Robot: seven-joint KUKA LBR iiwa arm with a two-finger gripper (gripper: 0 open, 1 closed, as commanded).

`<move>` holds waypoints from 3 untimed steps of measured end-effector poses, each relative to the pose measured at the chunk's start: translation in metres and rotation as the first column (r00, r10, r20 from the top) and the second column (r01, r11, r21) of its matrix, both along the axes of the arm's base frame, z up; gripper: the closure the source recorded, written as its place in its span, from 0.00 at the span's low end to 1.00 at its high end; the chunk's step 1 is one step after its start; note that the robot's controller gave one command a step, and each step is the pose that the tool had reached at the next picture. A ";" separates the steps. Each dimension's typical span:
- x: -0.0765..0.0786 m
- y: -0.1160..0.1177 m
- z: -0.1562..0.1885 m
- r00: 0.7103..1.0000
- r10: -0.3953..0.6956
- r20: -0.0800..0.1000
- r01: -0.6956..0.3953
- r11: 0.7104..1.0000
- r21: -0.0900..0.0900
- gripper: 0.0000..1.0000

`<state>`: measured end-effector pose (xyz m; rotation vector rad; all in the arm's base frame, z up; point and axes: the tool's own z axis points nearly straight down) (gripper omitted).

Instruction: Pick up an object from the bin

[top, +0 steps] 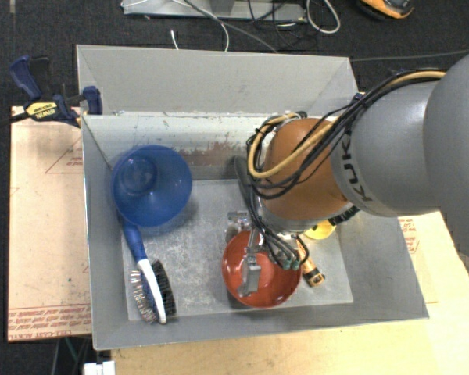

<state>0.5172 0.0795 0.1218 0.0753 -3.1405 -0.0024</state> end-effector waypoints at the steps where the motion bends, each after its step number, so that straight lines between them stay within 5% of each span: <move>1: -0.016 -0.036 -0.049 0.972 0.232 0.017 -0.232 0.973 -0.001 0.00; 2: -0.017 -0.030 -0.026 0.981 0.195 0.003 -0.195 0.981 0.001 0.00; 3: 0.053 -0.040 -0.038 0.955 0.295 0.011 -0.295 0.955 0.002 1.00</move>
Offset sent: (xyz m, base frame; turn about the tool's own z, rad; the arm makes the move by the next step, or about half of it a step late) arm -0.0061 -0.0074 0.0646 -0.0705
